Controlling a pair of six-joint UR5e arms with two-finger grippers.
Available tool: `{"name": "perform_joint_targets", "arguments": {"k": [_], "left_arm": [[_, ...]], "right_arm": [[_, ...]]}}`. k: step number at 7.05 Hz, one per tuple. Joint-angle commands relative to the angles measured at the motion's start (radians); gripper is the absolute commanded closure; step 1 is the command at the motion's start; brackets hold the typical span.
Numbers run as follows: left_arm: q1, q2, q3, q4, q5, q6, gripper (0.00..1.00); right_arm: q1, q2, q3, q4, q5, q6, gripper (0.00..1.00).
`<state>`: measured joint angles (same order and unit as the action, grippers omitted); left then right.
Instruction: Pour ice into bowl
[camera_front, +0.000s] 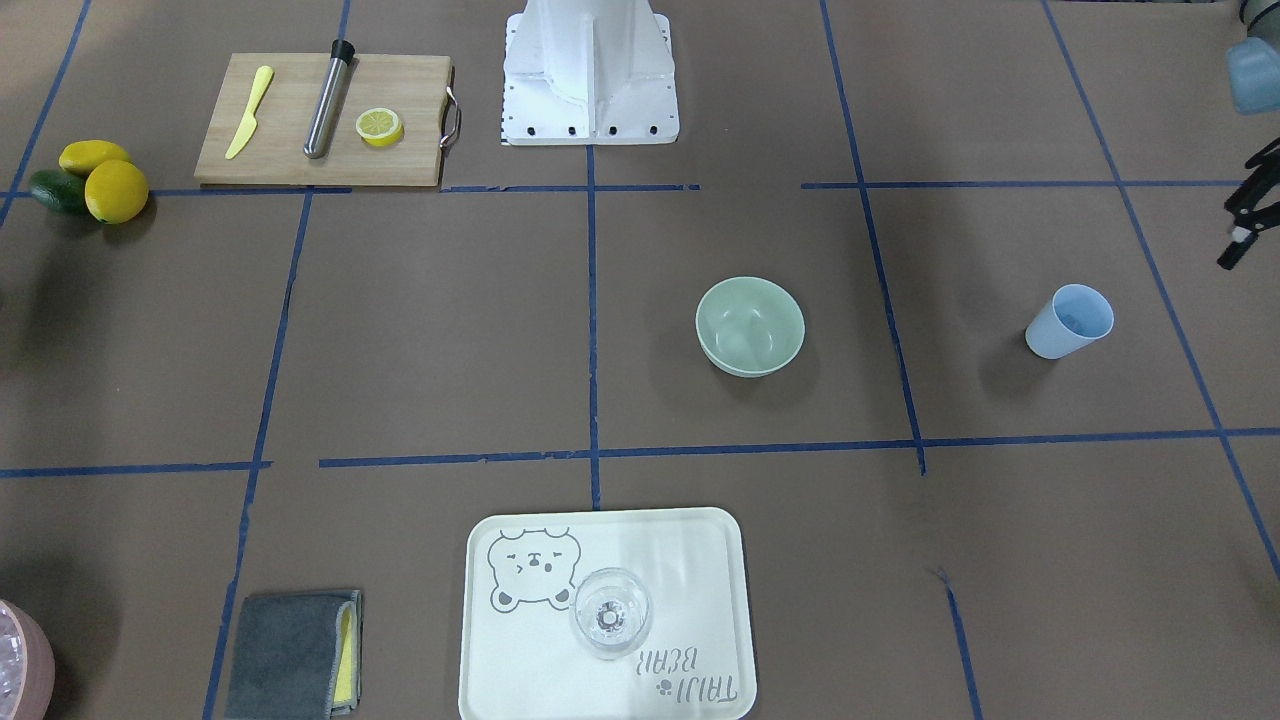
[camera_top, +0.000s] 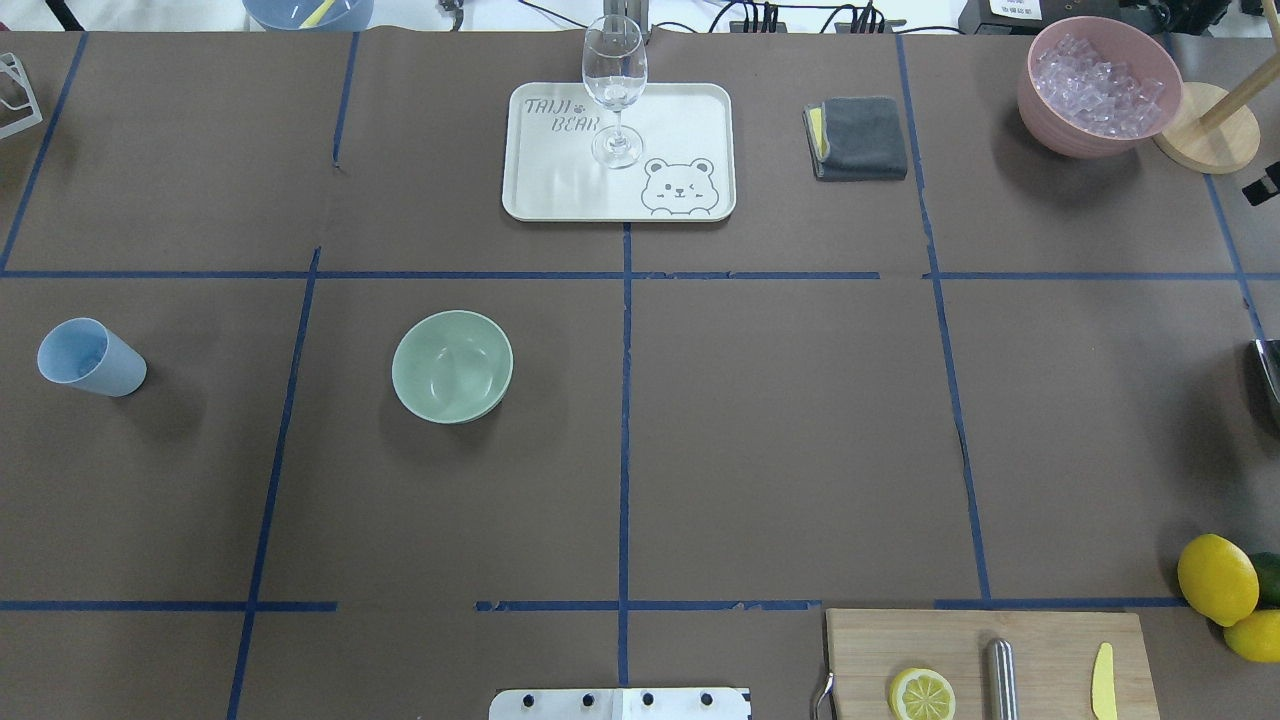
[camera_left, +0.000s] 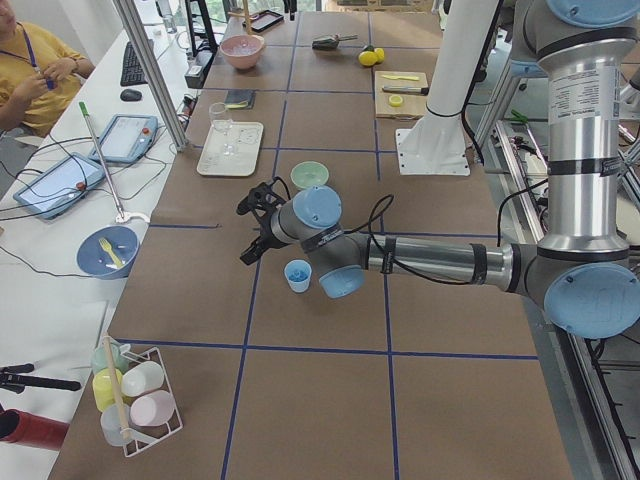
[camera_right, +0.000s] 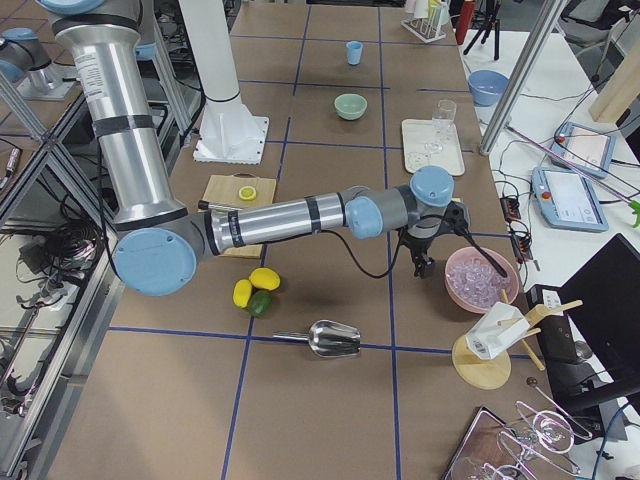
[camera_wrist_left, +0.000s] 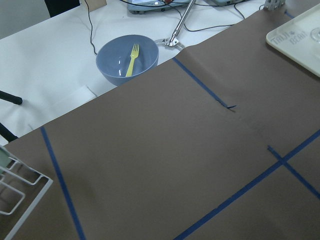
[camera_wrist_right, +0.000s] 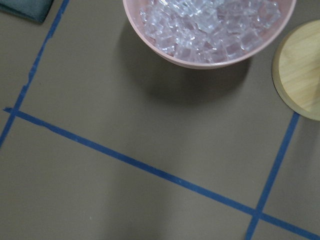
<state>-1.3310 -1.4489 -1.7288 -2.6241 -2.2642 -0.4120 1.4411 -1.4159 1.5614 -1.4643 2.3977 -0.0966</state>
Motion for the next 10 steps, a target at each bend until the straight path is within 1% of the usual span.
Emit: {"name": "perform_joint_targets", "arguments": {"k": [1, 2, 3, 4, 6, 7, 8, 9, 10], "left_arm": [[0.146, 0.179, -0.076, -0.101, 0.142, -0.195, 0.0], [0.258, 0.25, -0.081, -0.197, 0.267, -0.315, 0.0], [0.351, 0.274, -0.083, -0.226, 0.351, -0.406, 0.0], [0.466, 0.31, -0.081, -0.276, 0.48, -0.5, 0.0], [0.673, 0.324, -0.072, -0.283, 0.699, -0.656, 0.0], [0.779, 0.324, -0.051, -0.28, 0.795, -0.744, 0.0], [0.832, 0.312, -0.017, -0.28, 0.861, -0.79, 0.0], [0.832, 0.27, 0.027, -0.277, 0.865, -0.785, 0.0], [0.832, 0.202, 0.096, -0.278, 0.861, -0.754, 0.0]], "right_arm": [[0.022, -0.08, 0.044, 0.002, -0.003, -0.026, 0.0], [0.022, -0.095, 0.061, 0.002, -0.003, -0.026, 0.0], [0.022, -0.097, 0.065, 0.002, -0.003, -0.026, 0.0], [0.022, -0.097, 0.063, 0.002, -0.005, -0.026, 0.0], [0.022, -0.098, 0.062, 0.001, -0.005, -0.026, 0.0], [0.022, -0.098, 0.062, 0.001, -0.006, -0.026, 0.0], [0.022, -0.097, 0.06, 0.001, -0.006, -0.026, 0.0], [0.024, -0.097, 0.062, 0.001, -0.006, -0.026, 0.0], [0.024, -0.097, 0.062, 0.001, -0.003, -0.025, 0.0]]}}
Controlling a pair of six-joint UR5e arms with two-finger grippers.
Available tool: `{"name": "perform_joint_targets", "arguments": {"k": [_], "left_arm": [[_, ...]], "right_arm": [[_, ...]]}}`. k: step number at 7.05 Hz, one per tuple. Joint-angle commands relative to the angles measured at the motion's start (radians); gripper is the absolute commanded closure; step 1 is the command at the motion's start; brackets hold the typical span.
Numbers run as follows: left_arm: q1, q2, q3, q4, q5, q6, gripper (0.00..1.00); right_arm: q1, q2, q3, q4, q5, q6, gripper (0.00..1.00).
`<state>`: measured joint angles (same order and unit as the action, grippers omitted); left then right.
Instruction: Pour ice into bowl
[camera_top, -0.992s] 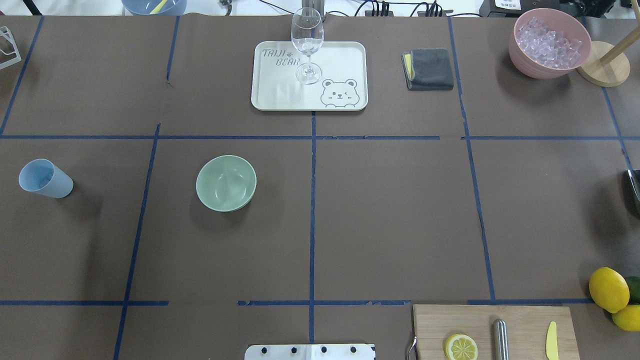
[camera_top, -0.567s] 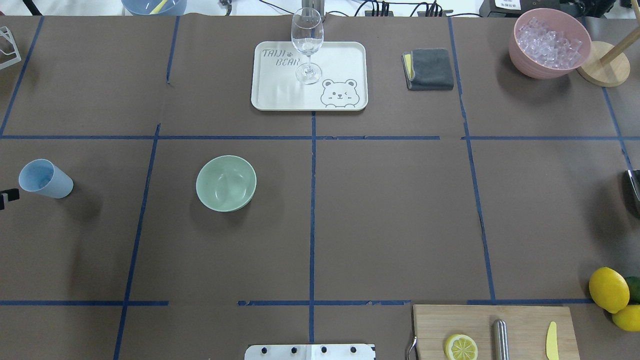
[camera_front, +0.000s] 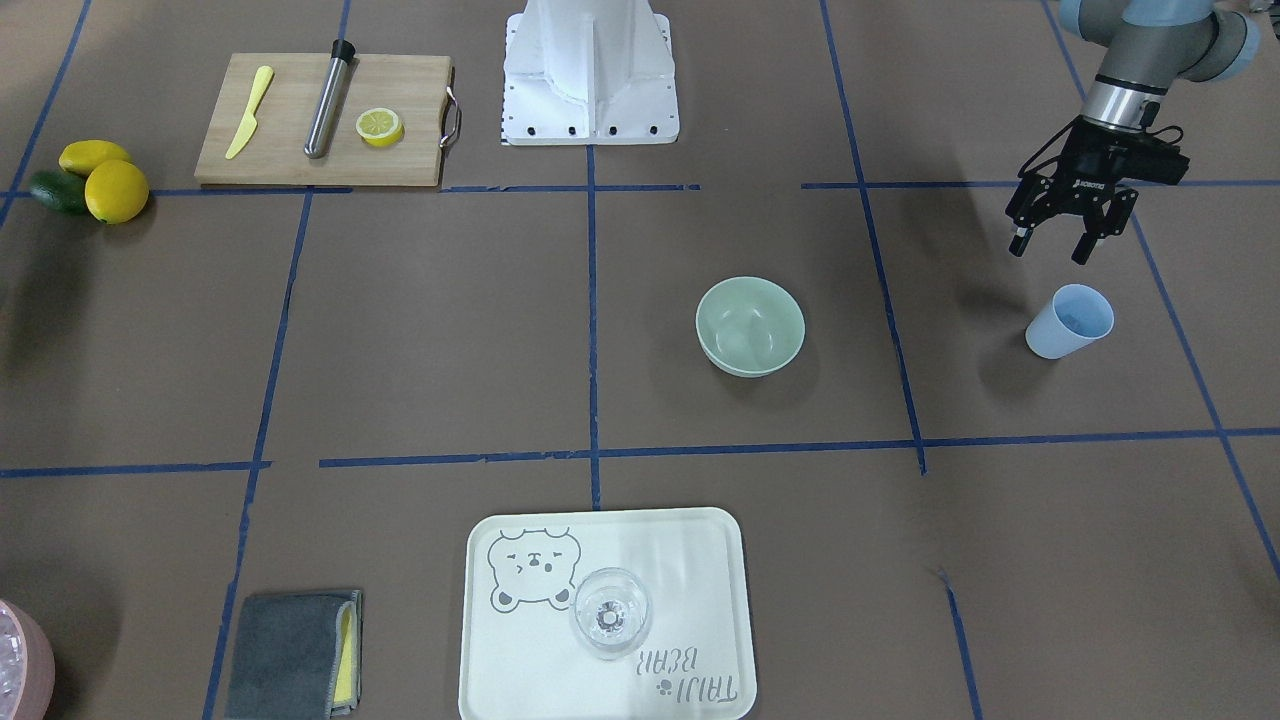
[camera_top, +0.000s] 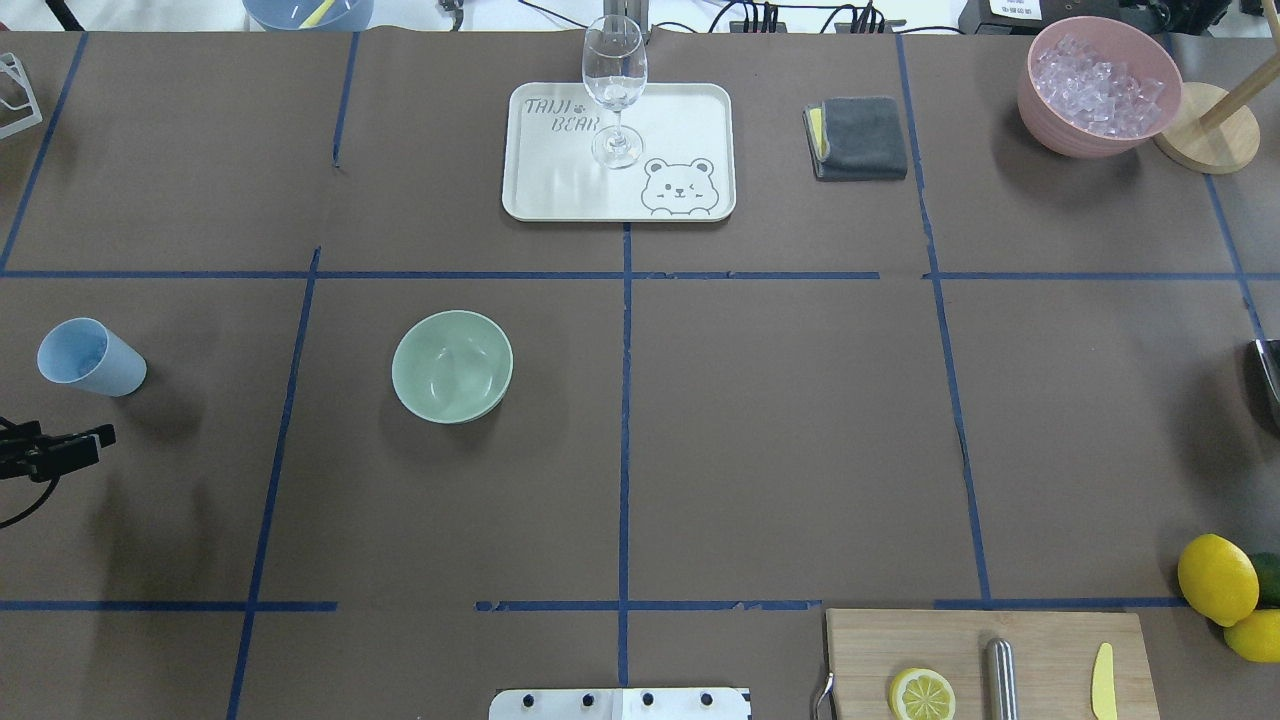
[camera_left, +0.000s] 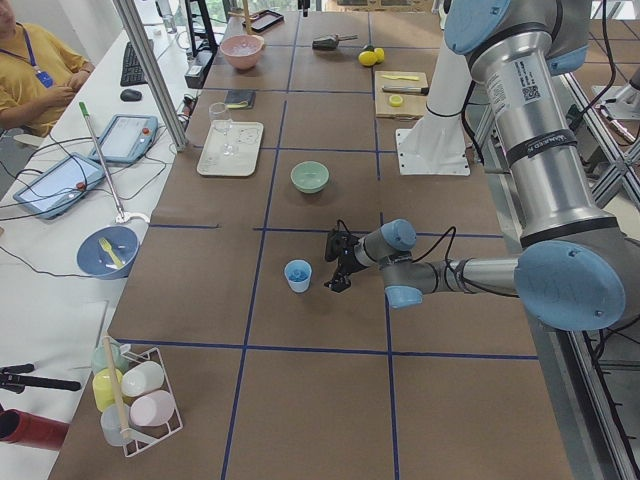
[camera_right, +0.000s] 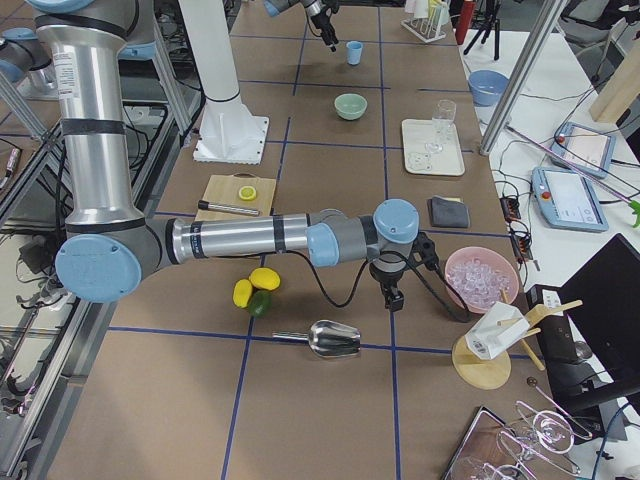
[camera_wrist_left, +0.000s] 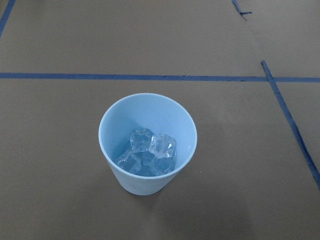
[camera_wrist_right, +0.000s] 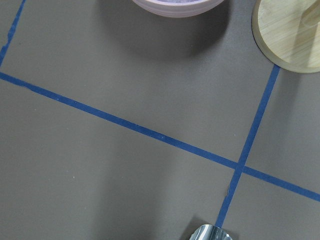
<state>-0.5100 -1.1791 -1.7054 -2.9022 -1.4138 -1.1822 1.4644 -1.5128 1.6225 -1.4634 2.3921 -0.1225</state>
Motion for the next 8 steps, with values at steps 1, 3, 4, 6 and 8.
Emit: {"name": "perform_joint_targets", "arguments": {"k": [1, 3, 4, 6, 8], "left_arm": [[0.008, -0.091, 0.084, -0.005, 0.004, 0.103, 0.0], [-0.05, -0.089, 0.092, -0.006, 0.004, 0.188, 0.0], [-0.082, -0.093, 0.111, -0.006, 0.004, 0.214, 0.0], [-0.113, -0.115, 0.128, -0.003, 0.009, 0.233, 0.0], [-0.123, -0.187, 0.188, -0.003, 0.009, 0.231, 0.0]], "right_arm": [[0.001, 0.002, 0.0, 0.0, 0.004, 0.003, 0.0], [0.001, 0.0, 0.002, 0.0, 0.004, 0.003, 0.0], [0.001, 0.002, 0.002, 0.0, 0.002, 0.003, 0.0], [0.001, 0.003, 0.002, 0.0, 0.001, 0.003, 0.0], [0.005, 0.003, 0.0, 0.0, -0.001, 0.003, 0.0]]}}
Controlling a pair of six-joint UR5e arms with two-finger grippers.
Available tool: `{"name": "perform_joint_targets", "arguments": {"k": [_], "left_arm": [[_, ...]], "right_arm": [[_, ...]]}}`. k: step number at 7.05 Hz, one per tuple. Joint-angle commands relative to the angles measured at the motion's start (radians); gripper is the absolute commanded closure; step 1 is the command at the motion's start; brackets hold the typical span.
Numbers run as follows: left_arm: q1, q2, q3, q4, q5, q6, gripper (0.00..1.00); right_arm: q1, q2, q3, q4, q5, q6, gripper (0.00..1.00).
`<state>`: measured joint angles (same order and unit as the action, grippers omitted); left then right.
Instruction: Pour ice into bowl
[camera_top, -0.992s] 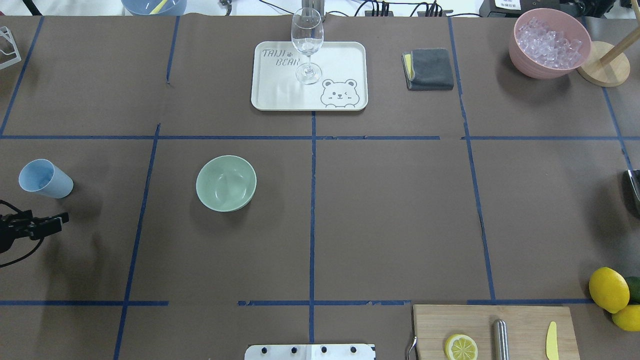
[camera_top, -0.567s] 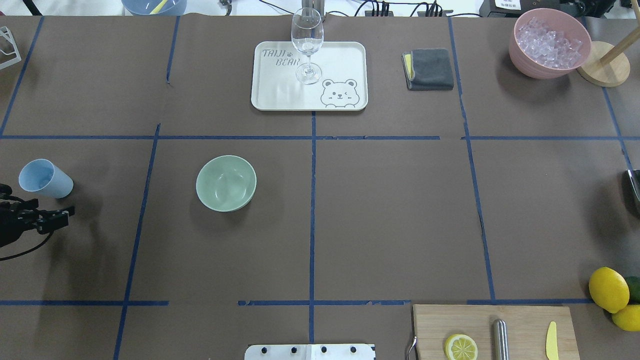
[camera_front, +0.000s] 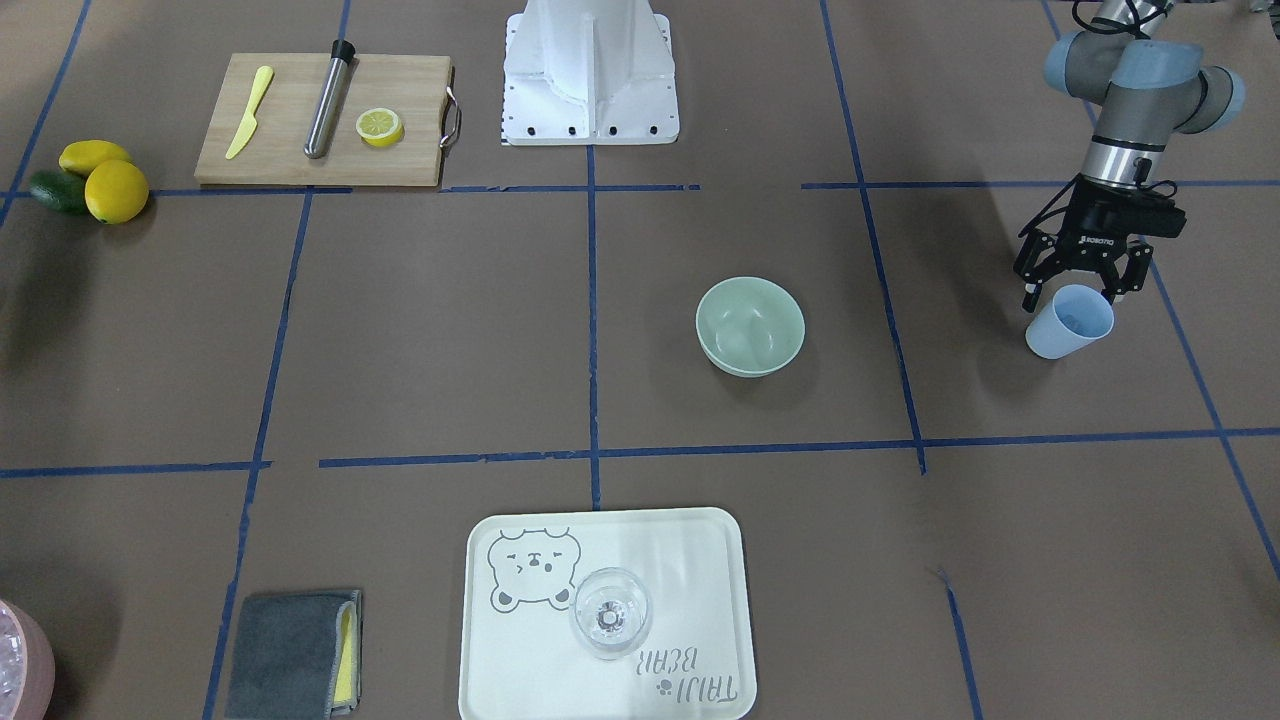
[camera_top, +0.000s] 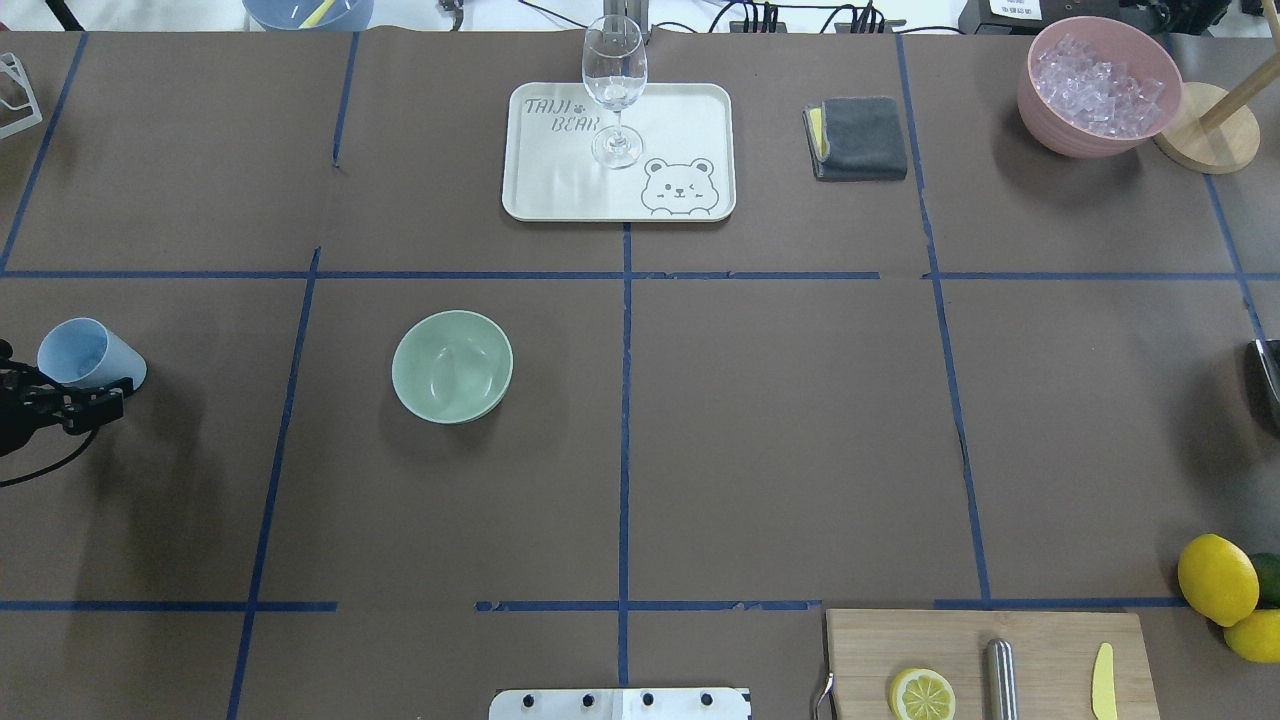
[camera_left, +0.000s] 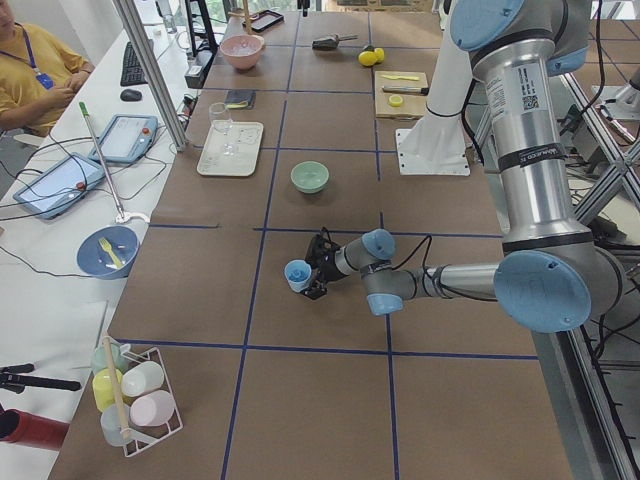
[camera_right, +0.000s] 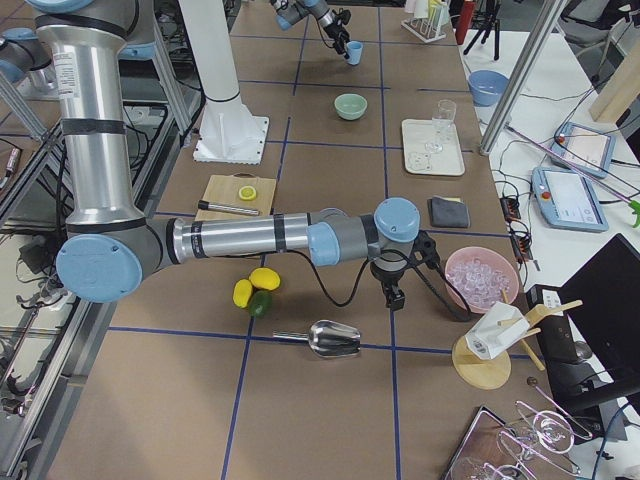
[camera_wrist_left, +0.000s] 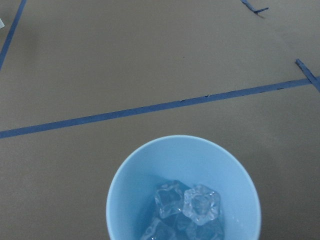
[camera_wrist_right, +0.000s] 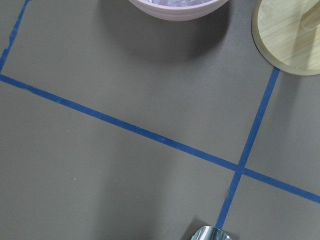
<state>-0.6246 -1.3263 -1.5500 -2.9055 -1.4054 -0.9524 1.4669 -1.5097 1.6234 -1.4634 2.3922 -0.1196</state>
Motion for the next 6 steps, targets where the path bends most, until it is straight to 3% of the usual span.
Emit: {"name": "perform_joint_targets", "arguments": {"k": [1, 2, 3, 4, 6], "left_arm": [[-0.021, -0.04, 0.036, 0.0, -0.001, 0.003, 0.0], [-0.033, -0.04, 0.034, 0.0, -0.004, 0.006, 0.0], [-0.043, -0.042, 0.034, -0.003, -0.003, -0.009, 0.1], [-0.049, -0.042, 0.037, -0.014, 0.0, -0.017, 0.13], [-0.047, -0.048, 0.064, -0.058, 0.0, -0.022, 0.09]], "right_arm": [[0.009, 0.002, 0.001, 0.0, 0.002, 0.0, 0.0], [0.012, 0.002, 0.001, 0.0, 0.005, 0.0, 0.0], [0.012, 0.002, 0.001, 0.0, 0.004, 0.0, 0.0], [0.012, 0.002, 0.001, 0.0, 0.005, 0.0, 0.0], [0.013, 0.002, 0.001, 0.0, 0.004, 0.0, 0.0]]}}
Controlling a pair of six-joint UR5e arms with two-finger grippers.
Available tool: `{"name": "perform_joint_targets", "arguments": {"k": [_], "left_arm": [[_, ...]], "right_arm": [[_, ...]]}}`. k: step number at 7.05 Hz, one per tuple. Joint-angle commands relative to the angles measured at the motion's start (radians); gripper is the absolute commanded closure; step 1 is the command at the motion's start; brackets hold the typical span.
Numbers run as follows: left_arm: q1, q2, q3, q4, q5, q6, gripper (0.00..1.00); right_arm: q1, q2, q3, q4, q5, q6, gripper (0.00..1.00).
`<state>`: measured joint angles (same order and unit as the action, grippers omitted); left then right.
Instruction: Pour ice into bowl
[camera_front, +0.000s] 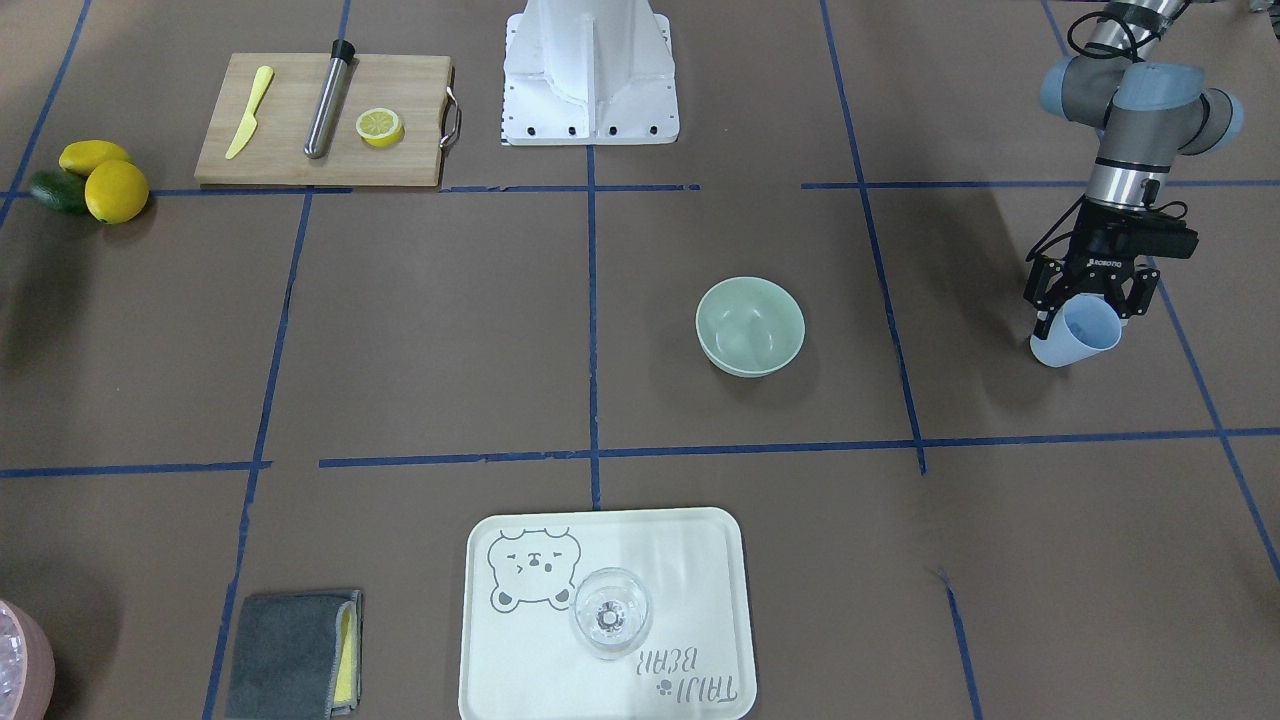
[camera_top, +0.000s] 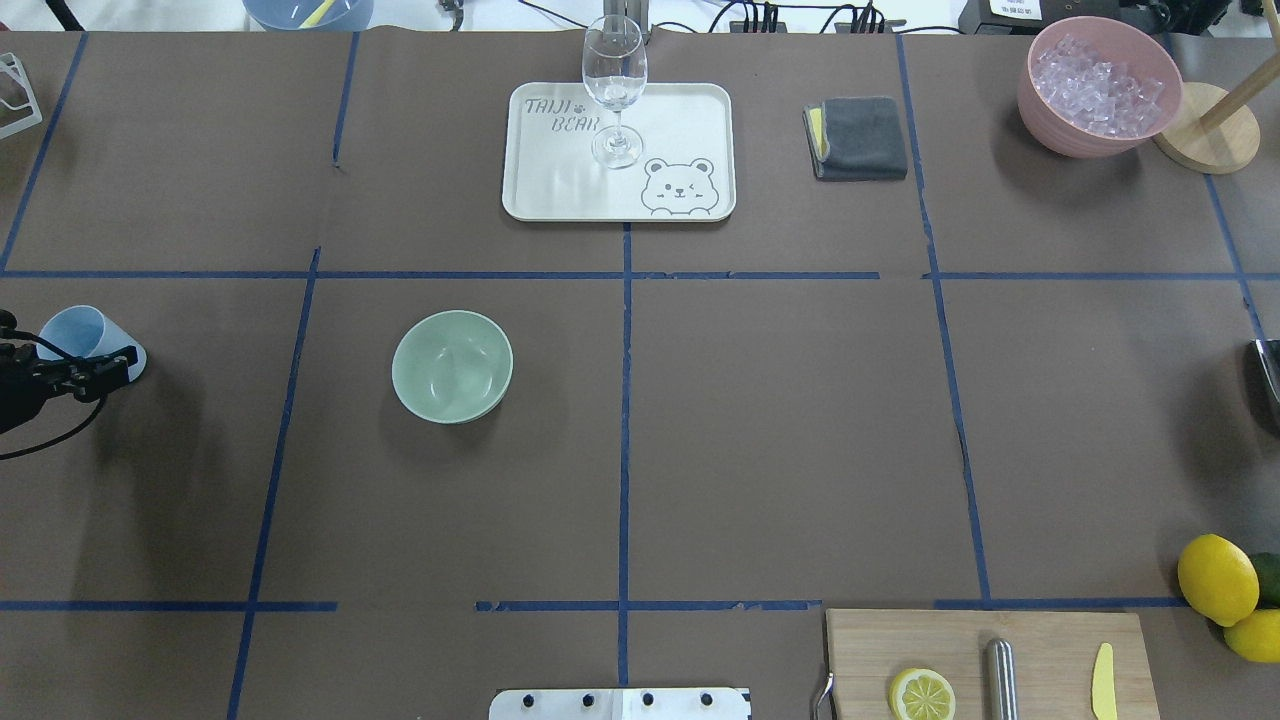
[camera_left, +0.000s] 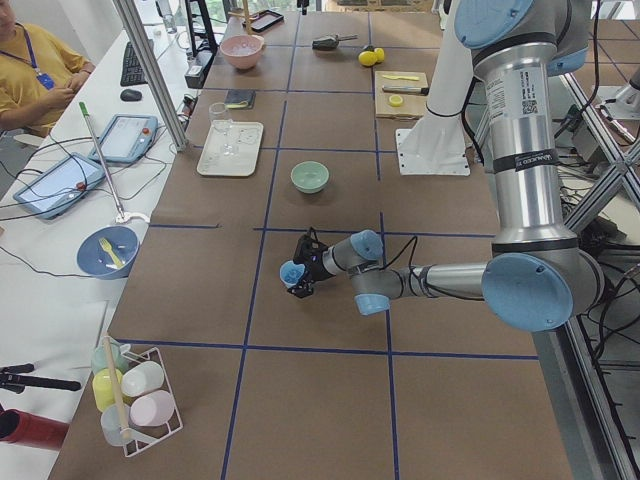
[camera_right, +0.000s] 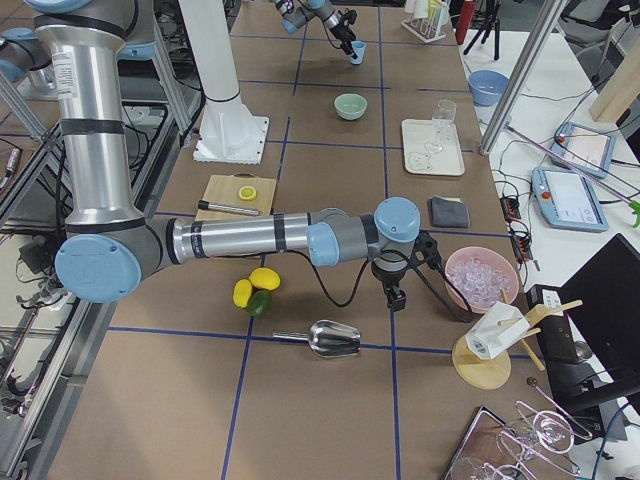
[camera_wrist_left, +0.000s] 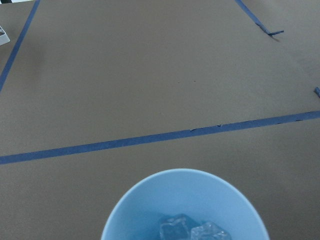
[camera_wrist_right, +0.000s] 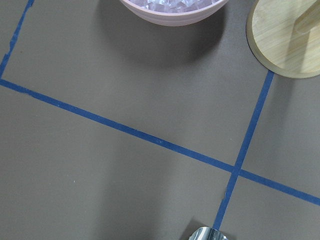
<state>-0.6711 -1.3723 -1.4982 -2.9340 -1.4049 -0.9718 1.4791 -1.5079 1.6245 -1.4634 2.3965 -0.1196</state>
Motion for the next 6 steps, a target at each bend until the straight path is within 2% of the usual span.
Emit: {"name": "perform_joint_targets", "arguments": {"k": [1, 2, 3, 4, 5, 6], "left_arm": [[0.001, -0.005, 0.03, -0.048, 0.0, -0.002, 0.09], [0.001, -0.007, 0.03, -0.06, 0.0, -0.002, 0.13], [0.001, -0.007, 0.032, -0.079, 0.0, -0.002, 0.38], [-0.001, -0.005, 0.03, -0.091, 0.0, -0.002, 0.74], [-0.001, 0.002, 0.016, -0.099, -0.005, 0.004, 1.0], [-0.001, 0.007, 0.004, -0.111, -0.009, 0.011, 1.0]], "right_arm": [[0.001, 0.0, 0.0, 0.0, 0.0, 0.0, 0.0], [0.001, 0.002, 0.0, 0.0, -0.002, 0.0, 0.0], [0.001, 0.003, 0.0, 0.0, -0.002, 0.0, 0.0], [0.001, 0.005, 0.0, 0.0, -0.002, 0.0, 0.0], [0.001, 0.006, 0.0, 0.0, -0.002, 0.0, 0.0], [0.003, 0.006, 0.0, 0.0, 0.0, 0.0, 0.0]]}}
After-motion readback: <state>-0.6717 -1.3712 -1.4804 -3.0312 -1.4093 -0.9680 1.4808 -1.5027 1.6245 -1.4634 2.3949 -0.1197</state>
